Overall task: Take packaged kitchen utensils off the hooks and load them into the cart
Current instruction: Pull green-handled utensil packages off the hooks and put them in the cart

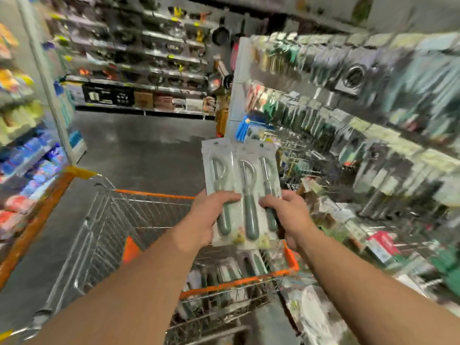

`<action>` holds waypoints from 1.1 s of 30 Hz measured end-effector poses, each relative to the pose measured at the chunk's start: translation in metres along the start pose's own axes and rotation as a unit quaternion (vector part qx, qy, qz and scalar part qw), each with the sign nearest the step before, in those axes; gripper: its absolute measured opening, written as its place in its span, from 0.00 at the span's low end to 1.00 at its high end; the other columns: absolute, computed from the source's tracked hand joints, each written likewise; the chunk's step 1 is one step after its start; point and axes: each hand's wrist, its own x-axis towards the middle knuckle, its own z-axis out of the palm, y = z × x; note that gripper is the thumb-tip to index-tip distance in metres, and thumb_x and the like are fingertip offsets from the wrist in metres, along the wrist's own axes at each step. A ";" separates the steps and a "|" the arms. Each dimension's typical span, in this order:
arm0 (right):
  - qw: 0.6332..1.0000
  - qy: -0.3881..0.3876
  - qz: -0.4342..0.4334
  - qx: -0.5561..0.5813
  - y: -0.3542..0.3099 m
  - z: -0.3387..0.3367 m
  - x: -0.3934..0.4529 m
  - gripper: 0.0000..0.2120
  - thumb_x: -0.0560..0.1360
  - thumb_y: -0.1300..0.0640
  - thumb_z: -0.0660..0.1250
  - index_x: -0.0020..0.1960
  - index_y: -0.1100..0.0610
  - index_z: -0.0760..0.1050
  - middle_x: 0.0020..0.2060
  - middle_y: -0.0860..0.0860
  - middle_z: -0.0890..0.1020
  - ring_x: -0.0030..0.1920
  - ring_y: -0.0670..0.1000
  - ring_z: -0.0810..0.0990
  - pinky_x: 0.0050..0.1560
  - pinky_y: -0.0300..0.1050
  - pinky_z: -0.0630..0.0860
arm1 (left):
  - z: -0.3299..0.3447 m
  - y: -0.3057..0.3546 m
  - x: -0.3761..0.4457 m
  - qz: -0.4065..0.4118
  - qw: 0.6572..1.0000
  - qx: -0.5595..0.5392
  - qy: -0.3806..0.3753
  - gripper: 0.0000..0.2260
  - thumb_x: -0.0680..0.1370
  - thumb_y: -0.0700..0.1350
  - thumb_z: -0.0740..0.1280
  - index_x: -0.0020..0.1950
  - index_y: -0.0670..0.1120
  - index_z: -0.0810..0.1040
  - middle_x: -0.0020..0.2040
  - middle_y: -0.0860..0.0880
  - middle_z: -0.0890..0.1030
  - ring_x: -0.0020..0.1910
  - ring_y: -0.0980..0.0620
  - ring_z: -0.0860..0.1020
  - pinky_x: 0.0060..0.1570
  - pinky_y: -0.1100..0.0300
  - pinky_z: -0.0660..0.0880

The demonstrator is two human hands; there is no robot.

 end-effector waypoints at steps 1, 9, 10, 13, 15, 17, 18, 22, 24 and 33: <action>0.999 0.036 -0.005 0.009 -0.006 -0.021 -0.009 0.06 0.71 0.67 0.74 0.47 0.62 0.81 0.31 0.53 0.84 0.26 0.49 0.81 0.26 0.40 0.75 | 0.015 -0.001 -0.005 0.000 1.000 0.009 -0.011 0.10 0.75 0.36 0.75 0.56 0.40 0.84 0.42 0.42 0.87 0.36 0.45 0.86 0.33 0.54 0.82; 0.984 0.167 -0.009 0.067 -0.041 -0.181 -0.081 0.14 0.70 0.59 0.76 0.53 0.62 0.79 0.34 0.55 0.83 0.32 0.54 0.82 0.34 0.47 0.77 | 0.160 -0.053 -0.009 -0.054 0.989 0.074 -0.113 0.57 0.42 0.61 0.87 0.71 0.57 0.75 0.66 0.43 0.82 0.61 0.37 0.83 0.55 0.33 0.81; 0.984 0.165 0.002 0.073 -0.044 -0.195 -0.091 0.14 0.71 0.60 0.75 0.54 0.63 0.80 0.35 0.56 0.84 0.33 0.54 0.82 0.33 0.46 0.77 | 0.183 -0.051 -0.030 -0.056 0.985 0.080 -0.143 0.54 0.46 0.62 0.87 0.71 0.58 0.74 0.66 0.44 0.82 0.61 0.38 0.83 0.54 0.34 0.81; 0.978 0.189 0.019 0.081 -0.052 -0.232 -0.118 0.14 0.72 0.61 0.74 0.55 0.66 0.81 0.37 0.58 0.84 0.33 0.55 0.83 0.30 0.44 0.77 | 0.243 -0.039 -0.095 -0.064 0.970 0.080 -0.218 0.38 0.67 0.65 0.80 0.70 0.49 0.74 0.62 0.43 0.84 0.55 0.39 0.86 0.48 0.37 0.85; 0.973 0.218 0.019 0.079 -0.055 -0.259 -0.134 0.16 0.70 0.60 0.75 0.55 0.67 0.81 0.36 0.59 0.83 0.34 0.56 0.82 0.32 0.46 0.77 | 0.278 -0.051 -0.107 -0.086 0.962 0.096 -0.242 0.49 0.63 0.78 0.74 0.74 0.49 0.73 0.64 0.42 0.83 0.57 0.38 0.85 0.50 0.36 0.84; 0.966 0.248 0.015 0.076 -0.057 -0.287 -0.152 0.19 0.66 0.58 0.77 0.53 0.67 0.81 0.36 0.59 0.82 0.35 0.56 0.81 0.35 0.47 0.76 | 0.311 -0.070 -0.110 -0.105 0.958 0.085 -0.252 0.55 0.59 0.87 0.62 0.75 0.52 0.75 0.65 0.42 0.84 0.59 0.36 0.84 0.58 0.36 0.81; 0.963 0.260 0.013 0.066 -0.058 -0.301 -0.163 0.20 0.63 0.57 0.77 0.51 0.66 0.81 0.36 0.58 0.82 0.35 0.56 0.80 0.37 0.48 0.74 | 0.323 -0.069 -0.134 -0.127 0.953 0.074 -0.263 0.51 0.65 0.86 0.57 0.73 0.51 0.77 0.63 0.41 0.85 0.59 0.36 0.85 0.59 0.37 0.81; 0.949 0.314 0.001 0.038 -0.056 -0.352 -0.207 0.05 0.69 0.64 0.76 0.44 0.62 0.82 0.34 0.56 0.86 0.33 0.56 0.84 0.35 0.47 0.78 | 0.362 -0.074 -0.213 -0.144 0.915 0.039 -0.375 0.33 0.79 0.71 0.61 0.61 0.44 0.86 0.52 0.38 0.88 0.47 0.40 0.88 0.48 0.48 0.83; 0.942 0.333 -0.008 0.037 -0.057 -0.376 -0.229 0.04 0.70 0.67 0.74 0.44 0.61 0.83 0.36 0.58 0.87 0.34 0.55 0.86 0.34 0.46 0.81 | 0.384 -0.088 -0.234 -0.121 0.904 0.071 -0.405 0.23 0.77 0.61 0.73 0.61 0.44 0.84 0.48 0.39 0.88 0.42 0.42 0.88 0.36 0.51 0.84; 0.897 0.440 -0.029 -0.015 -0.058 -0.451 -0.307 0.27 0.55 0.56 0.79 0.53 0.58 0.79 0.40 0.55 0.88 0.40 0.56 0.88 0.45 0.62 0.85 | 0.456 -0.121 -0.297 -0.165 0.844 0.071 -0.505 0.24 0.66 0.45 0.78 0.59 0.36 0.86 0.56 0.31 0.84 0.54 0.33 0.83 0.69 0.30 0.73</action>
